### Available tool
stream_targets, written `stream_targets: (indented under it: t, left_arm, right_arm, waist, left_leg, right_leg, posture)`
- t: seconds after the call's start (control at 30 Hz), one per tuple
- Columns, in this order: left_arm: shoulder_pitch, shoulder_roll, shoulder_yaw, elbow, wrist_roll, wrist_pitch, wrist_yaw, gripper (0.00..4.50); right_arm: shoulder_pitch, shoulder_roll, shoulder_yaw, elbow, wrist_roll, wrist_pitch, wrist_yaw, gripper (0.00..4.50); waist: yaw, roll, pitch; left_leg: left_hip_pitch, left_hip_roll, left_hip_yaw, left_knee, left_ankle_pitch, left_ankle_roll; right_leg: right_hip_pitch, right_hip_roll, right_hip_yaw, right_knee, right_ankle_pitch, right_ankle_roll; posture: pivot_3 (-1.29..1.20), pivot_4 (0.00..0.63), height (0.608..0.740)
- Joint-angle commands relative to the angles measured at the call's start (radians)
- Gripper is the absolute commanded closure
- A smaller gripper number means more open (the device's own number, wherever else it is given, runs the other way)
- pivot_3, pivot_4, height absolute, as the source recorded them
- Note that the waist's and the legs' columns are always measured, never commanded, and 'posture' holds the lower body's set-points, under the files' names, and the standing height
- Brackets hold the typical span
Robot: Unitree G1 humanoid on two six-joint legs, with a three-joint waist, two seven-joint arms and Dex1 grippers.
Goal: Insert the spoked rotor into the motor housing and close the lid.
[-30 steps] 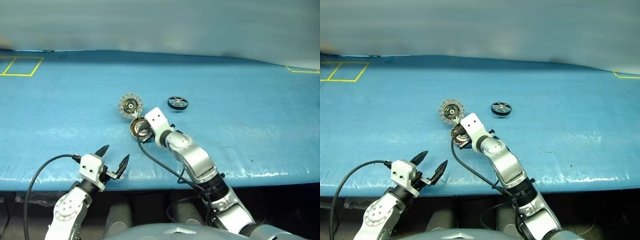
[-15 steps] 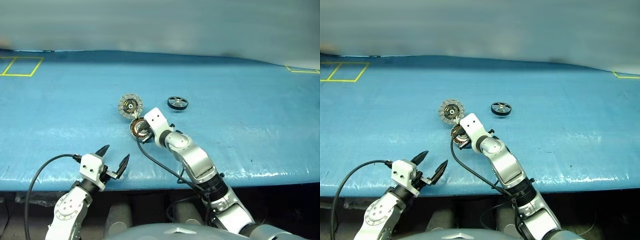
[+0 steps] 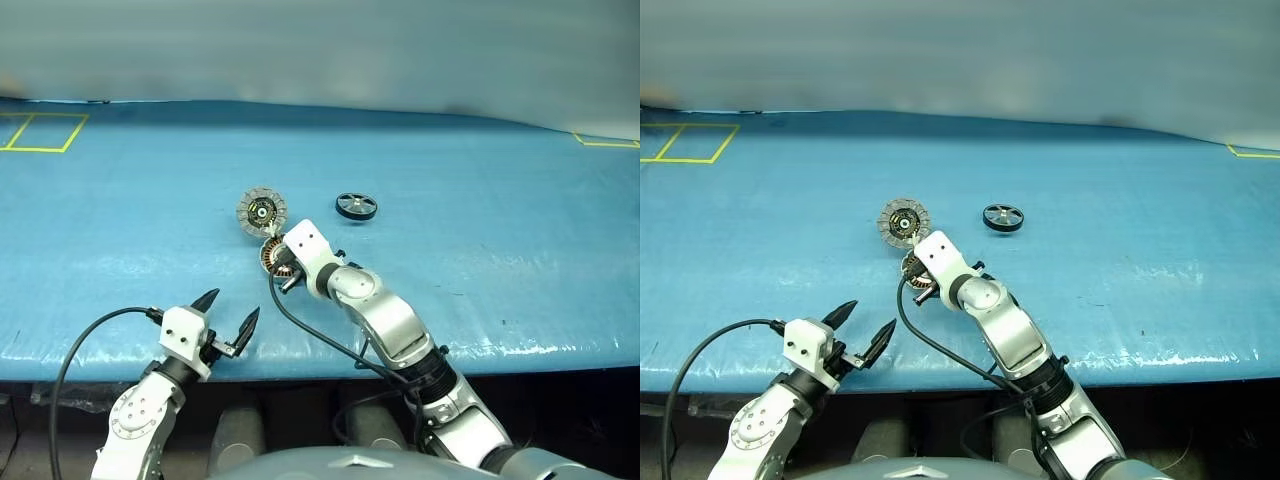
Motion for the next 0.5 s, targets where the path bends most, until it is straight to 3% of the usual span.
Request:
stream_targets:
  t: [0.03,0.2,0.3,0.4,0.5]
  left_arm:
    - [-0.002,-0.003,-0.002,-0.008,-0.001,-0.013,0.001,0.0]
    - [-0.007,0.0,-0.002,-0.004,-0.006,-0.012,-0.006,0.0]
    - [-0.015,0.004,-0.004,0.002,-0.007,-0.013,-0.014,0.0]
    - [-0.023,0.005,-0.006,0.009,-0.007,-0.016,-0.02,0.0]
    - [-0.027,0.004,-0.006,0.014,-0.007,-0.02,-0.023,0.0]
  right_arm:
    - [-0.017,0.01,-0.065,-0.095,0.071,0.03,0.045,4.49]
    - [-0.103,-0.052,-0.164,-0.12,0.125,0.058,0.096,4.49]
    - [-0.184,-0.128,-0.2,-0.013,0.108,0.033,0.111,4.49]
    - [-0.258,-0.171,-0.23,0.14,0.097,-0.014,0.121,3.93]
    - [-0.319,-0.175,-0.253,0.282,0.084,-0.067,0.101,2.97]
  waist:
    - [0.0,0.0,0.0]
    - [0.0,0.001,0.001]
    - [0.001,0.001,0.001]
    - [0.0,0.001,0.001]
    - [-0.003,0.001,0.001]
  left_leg:
    - [0.0,0.0,0.0,0.0,0.0,0.0]
    - [-0.001,0.0,0.0,0.0,0.0,0.0]
    - [0.0,0.0,0.0,0.001,0.0,0.0]
    - [0.0,0.0,0.0,0.0,0.0,0.0]
    - [-0.001,0.0,0.0,0.0,0.0,0.0]
  right_leg:
    - [0.0,0.0,0.0,0.0,0.0,0.0]
    - [0.0,0.0,0.0,0.0,0.0,0.0]
    - [0.0,0.0,0.0,0.0,0.0,0.0]
    - [0.0,0.0,0.0,0.0,0.0,0.0]
    - [0.0,0.0,0.0,0.0,0.0,-0.001]
  posture:
    - [0.0,0.15,0.74]
    - [0.0,0.15,0.74]
    - [0.0,0.15,0.74]
    - [0.0,0.15,0.74]
    - [0.0,0.15,0.74]
